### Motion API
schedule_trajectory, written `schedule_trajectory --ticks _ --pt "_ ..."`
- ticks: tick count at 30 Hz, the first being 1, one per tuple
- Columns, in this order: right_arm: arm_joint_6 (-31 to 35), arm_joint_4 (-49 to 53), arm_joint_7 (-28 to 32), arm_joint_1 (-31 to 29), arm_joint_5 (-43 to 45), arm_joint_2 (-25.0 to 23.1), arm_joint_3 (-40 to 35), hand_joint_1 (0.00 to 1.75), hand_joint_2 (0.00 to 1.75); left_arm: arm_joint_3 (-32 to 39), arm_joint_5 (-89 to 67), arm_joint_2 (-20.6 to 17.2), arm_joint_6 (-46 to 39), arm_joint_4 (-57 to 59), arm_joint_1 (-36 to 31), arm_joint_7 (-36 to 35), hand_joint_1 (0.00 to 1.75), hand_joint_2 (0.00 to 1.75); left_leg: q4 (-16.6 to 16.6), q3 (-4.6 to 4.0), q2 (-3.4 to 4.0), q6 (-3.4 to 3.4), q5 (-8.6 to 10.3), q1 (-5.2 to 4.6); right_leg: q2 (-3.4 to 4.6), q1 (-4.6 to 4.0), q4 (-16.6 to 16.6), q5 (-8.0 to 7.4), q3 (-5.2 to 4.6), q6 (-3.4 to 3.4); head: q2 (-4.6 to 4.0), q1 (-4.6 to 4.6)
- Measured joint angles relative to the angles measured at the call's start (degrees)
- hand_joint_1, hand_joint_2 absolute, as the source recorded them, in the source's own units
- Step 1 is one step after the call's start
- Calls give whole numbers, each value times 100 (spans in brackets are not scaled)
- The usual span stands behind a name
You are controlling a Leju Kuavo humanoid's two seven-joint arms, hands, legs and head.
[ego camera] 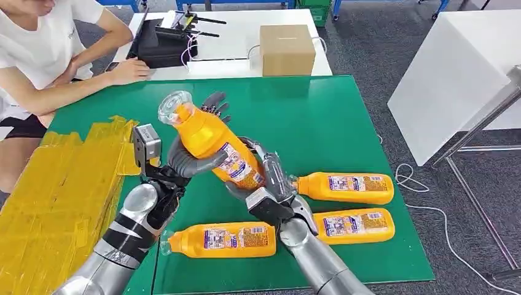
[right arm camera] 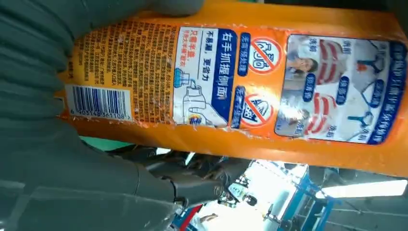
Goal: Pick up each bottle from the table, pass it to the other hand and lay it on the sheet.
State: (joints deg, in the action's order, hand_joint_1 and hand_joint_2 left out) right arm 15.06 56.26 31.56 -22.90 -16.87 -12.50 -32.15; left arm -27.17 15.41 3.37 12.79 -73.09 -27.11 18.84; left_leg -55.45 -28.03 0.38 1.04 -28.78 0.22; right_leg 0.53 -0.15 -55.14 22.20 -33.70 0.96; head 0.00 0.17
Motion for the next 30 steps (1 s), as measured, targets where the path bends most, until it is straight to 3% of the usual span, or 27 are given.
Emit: schedule_trajectory --ticks 7,8,9,30 --pt "11 -153 -28 -74 -7 -20 -26 175 175 0 -4 0 -2 0 25 22 0 175 0 0 0 0 0 0 0 0 0 0 -1 0 0 -2" --pt "11 -170 -28 -86 -7 -20 -31 175 175 0 -7 0 -4 0 25 22 159 175 0 0 0 0 0 0 0 0 0 0 -1 0 0 -2" --pt "13 -192 -28 -104 -7 -20 -39 175 175 -2 -7 0 -4 0 25 22 175 175 0 0 0 0 0 0 0 0 0 0 -1 0 0 -2" --pt "81 -291 -31 -137 -13 -31 -85 175 175 -2 48 33 -199 0 90 109 175 175 0 1 0 0 0 0 0 0 0 0 -1 0 0 -2"
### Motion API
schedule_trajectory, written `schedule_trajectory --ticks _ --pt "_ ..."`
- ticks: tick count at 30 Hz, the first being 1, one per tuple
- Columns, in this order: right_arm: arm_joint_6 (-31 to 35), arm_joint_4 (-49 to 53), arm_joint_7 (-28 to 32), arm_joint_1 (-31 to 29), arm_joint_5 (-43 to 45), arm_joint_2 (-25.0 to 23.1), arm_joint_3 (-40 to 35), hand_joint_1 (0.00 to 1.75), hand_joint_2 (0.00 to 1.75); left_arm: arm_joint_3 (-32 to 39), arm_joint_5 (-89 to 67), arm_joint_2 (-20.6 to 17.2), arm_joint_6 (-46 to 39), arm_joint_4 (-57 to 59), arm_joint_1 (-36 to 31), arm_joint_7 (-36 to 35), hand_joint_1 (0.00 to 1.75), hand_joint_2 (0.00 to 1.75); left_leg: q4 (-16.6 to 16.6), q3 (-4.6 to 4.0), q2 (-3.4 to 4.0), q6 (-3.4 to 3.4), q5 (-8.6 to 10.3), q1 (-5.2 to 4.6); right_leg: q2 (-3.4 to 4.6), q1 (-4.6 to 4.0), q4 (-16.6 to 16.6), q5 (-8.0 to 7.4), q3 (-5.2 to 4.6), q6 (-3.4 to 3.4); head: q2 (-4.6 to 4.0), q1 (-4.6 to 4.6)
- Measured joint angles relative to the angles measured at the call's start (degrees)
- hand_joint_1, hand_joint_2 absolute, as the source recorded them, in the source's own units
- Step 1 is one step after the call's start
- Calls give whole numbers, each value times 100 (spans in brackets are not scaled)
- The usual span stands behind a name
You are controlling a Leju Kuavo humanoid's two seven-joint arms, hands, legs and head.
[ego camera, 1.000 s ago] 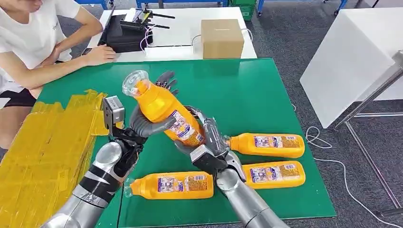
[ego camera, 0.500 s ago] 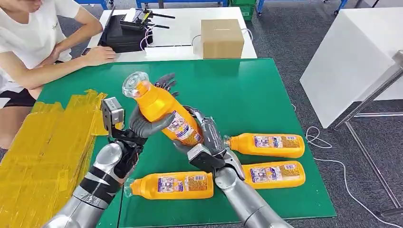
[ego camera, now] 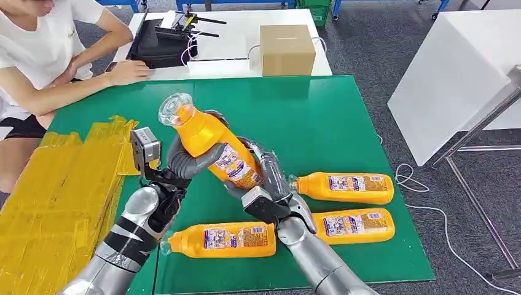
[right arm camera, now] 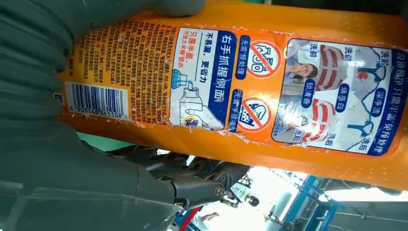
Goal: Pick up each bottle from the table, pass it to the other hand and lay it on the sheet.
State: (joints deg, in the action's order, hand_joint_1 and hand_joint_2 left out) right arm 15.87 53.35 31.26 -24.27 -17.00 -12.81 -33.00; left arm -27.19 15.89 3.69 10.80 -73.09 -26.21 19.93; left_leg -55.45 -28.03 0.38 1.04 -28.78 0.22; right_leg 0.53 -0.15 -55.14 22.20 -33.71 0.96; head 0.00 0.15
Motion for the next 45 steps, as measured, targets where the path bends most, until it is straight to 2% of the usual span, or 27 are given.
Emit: schedule_trajectory --ticks 23,24,25,29,30,31,33,36,40,45 --pt "9 6 0 15 100 0 -20 175 175 0 17 11 -50 0 2 2 175 175 0 0 0 0 0 0 0 0 0 0 0 0 0 0" --pt "9 33 0 29 122 2 -20 157 175 0 26 11 -59 0 4 2 175 175 0 1 0 0 0 0 0 0 0 0 0 0 0 0" --pt "4 68 0 50 166 2 -20 0 175 0 26 13 -70 0 6 2 175 175 0 0 0 0 0 0 0 0 0 0 0 0 0 0" --pt "-243 412 -162 234 582 15 26 0 175 48 -162 3 -402 2 31 9 175 175 0 -1 -1 0 0 0 -1 0 0 0 0 0 0 2" --pt "-317 811 -160 433 779 103 57 0 175 129 -511 -154 -725 26 -17 -88 175 175 0 -7 -19 2 2 1 -11 -2 0 0 -1 0 0 -2" --pt "-363 1362 -116 653 956 244 79 0 175 237 -1250 -232 -1334 85 -112 -218 175 175 0 -13 -30 2 5 1 -22 -1 -1 1 -1 -1 0 -15" --pt "-550 2355 -342 899 1117 475 109 0 175 620 -2883 -516 -2981 316 -320 -63 175 175 0 -9 25 -7 3 1 23 0 -5 -3 -20 0 0 -9" --pt "-739 3425 -570 1266 1152 741 225 0 175 1264 -4437 -754 -4109 801 -727 -42 175 175 0 -7 14 -9 5 0 22 -2 -6 -3 -21 -1 0 -15" --pt "-855 3926 -557 1297 1126 879 227 0 175 1491 -6421 -903 -4791 1399 -926 -693 175 175 1 -8 3 -13 9 3 10 -1 -9 -2 -14 -2 0 -15" --pt "-892 4192 -498 1363 1143 975 232 0 175 1760 -7036 -1030 -5014 2029 -1021 -907 175 175 0 -5 16 -13 9 1 20 0 -10 -3 -15 -1 0 -18"
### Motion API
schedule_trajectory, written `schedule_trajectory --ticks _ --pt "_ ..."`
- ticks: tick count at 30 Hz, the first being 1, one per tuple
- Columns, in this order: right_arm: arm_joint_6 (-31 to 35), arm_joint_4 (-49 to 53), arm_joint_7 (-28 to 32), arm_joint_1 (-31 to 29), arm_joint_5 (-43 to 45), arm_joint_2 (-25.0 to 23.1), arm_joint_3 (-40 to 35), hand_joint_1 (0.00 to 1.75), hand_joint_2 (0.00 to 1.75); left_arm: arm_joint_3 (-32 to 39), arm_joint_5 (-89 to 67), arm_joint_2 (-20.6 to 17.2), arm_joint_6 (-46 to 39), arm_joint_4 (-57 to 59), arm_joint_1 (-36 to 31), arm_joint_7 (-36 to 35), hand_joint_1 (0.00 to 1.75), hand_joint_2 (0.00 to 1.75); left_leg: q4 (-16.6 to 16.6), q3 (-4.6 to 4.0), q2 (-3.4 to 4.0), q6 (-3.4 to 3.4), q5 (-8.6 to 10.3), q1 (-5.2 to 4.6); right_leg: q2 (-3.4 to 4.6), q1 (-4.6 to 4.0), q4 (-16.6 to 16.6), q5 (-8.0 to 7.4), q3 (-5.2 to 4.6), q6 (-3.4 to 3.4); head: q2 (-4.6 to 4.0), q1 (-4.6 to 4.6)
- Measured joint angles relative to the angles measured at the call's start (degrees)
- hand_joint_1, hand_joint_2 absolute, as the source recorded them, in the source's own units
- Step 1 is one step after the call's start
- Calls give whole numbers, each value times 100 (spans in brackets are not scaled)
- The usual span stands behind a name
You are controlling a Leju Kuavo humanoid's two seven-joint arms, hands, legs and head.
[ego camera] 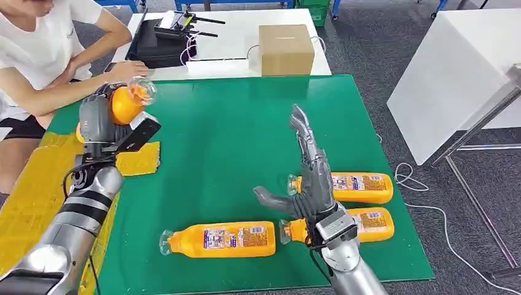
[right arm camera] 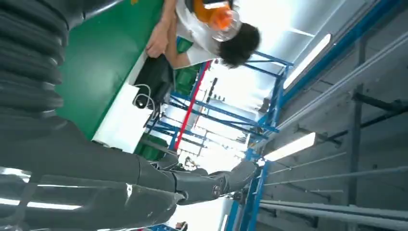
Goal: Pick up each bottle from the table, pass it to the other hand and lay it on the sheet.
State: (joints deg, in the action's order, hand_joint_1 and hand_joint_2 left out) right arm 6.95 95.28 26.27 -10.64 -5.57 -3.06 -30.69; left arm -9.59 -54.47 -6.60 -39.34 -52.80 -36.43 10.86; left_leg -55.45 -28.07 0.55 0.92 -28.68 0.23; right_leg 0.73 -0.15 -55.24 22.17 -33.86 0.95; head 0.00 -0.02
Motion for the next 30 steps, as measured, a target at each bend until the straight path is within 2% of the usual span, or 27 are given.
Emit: schedule_trajectory --ticks 6,9,21,25,30 --pt "2 269 48 5 63 153 24 0 175 374 -2938 -295 -44 168 7 -918 175 175 1 -5 -4 -1 -1 1 -3 0 0 1 -3 0 0 0" --pt "22 378 57 5 63 260 24 0 175 402 -3363 -483 -46 465 -50 -1088 175 175 0 -4 -3 -1 -1 1 -2 -1 0 1 -4 0 0 2" --pt "144 507 76 -8 138 470 7 0 175 321 -3289 -752 -43 1210 16 -1211 175 175 1 -5 -7 0 0 1 -5 0 0 1 -2 0 0 0" --pt "197 516 83 -14 166 507 -15 0 175 326 -2943 -743 -46 1541 122 -883 175 175 1 -7 -7 -1 -1 0 -5 0 1 1 -3 0 0 2" --pt "238 513 76 -15 190 514 -39 0 175 360 -2803 -590 -50 1941 191 -808 175 175 1 -7 -8 0 0 0 -7 1 1 1 -2 0 0 0"
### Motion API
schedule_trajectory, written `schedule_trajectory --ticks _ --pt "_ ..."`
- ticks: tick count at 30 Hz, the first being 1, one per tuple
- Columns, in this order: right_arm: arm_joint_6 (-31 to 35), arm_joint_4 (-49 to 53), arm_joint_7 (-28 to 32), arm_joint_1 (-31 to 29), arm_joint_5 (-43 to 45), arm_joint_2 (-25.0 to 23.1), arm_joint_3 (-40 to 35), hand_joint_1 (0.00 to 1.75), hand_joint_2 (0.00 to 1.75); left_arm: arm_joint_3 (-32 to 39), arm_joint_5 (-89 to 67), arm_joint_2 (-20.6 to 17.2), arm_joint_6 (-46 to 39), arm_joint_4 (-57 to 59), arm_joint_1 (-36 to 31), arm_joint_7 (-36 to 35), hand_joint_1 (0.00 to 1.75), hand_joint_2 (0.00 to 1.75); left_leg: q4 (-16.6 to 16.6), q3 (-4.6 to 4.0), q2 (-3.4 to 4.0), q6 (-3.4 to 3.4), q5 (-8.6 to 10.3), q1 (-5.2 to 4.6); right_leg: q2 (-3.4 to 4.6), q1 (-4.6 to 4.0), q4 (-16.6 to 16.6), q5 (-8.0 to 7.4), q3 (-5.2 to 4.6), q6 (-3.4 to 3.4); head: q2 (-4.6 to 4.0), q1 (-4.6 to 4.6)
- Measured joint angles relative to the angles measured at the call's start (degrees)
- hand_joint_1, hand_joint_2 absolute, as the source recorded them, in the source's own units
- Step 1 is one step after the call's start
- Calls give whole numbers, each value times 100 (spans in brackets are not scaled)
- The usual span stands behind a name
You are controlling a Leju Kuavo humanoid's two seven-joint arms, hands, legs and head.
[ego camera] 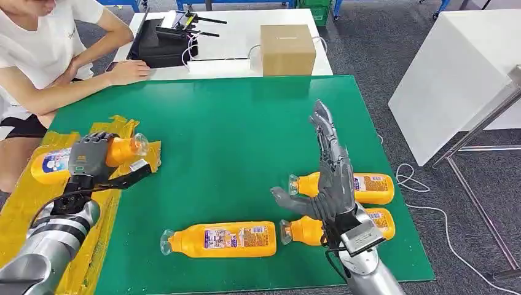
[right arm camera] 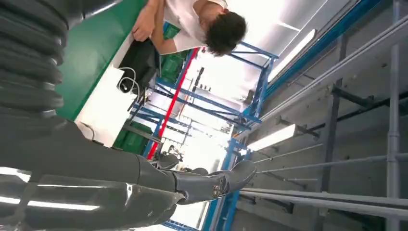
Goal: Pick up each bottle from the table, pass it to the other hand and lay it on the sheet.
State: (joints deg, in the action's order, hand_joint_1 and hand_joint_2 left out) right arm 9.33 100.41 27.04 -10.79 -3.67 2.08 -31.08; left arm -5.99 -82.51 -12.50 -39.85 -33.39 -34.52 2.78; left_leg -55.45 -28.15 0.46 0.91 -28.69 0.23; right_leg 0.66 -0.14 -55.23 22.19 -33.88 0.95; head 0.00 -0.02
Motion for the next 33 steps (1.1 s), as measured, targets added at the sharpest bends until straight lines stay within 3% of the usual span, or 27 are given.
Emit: schedule_trajectory --ticks 1,2,3,21,29,31,33 --pt "2 -2 -4 -2 7 0 -15 0 175 9 9 30 -2 65 12 7 175 175 0 0 0 0 0 0 0 0 0 0 0 0 0 0" --pt "2 -4 -4 -2 9 0 -26 0 175 13 11 48 -4 107 22 15 54 175 0 0 0 0 0 0 0 0 0 0 -1 0 0 0" --pt "2 -11 -7 -2 11 0 -33 0 175 15 15 79 -9 168 21 15 0 175 0 0 0 0 0 0 0 0 0 0 -1 0 0 2" --pt "24 -205 -90 -95 63 -28 -135 0 175 44 -109 404 -4 1029 -140 -356 0 175 0 2 0 0 0 1 0 -1 0 0 0 0 0 0" --pt "42 -254 -149 -95 81 -74 -142 0 175 59 42 446 685 1211 -238 -518 0 175 0 2 -1 0 0 1 -1 -1 0 0 1 0 0 0" --pt "44 -269 -199 -95 76 -96 -142 0 175 131 215 474 820 1230 -292 -422 0 175 0 2 -5 0 0 0 -4 0 0 0 2 0 0 0" --pt "37 -299 -253 -91 -32 -122 -142 0 175 301 887 549 604 1235 -272 287 0 175 0 3 -4 0 0 0 -3 -1 0 0 0 0 0 2"
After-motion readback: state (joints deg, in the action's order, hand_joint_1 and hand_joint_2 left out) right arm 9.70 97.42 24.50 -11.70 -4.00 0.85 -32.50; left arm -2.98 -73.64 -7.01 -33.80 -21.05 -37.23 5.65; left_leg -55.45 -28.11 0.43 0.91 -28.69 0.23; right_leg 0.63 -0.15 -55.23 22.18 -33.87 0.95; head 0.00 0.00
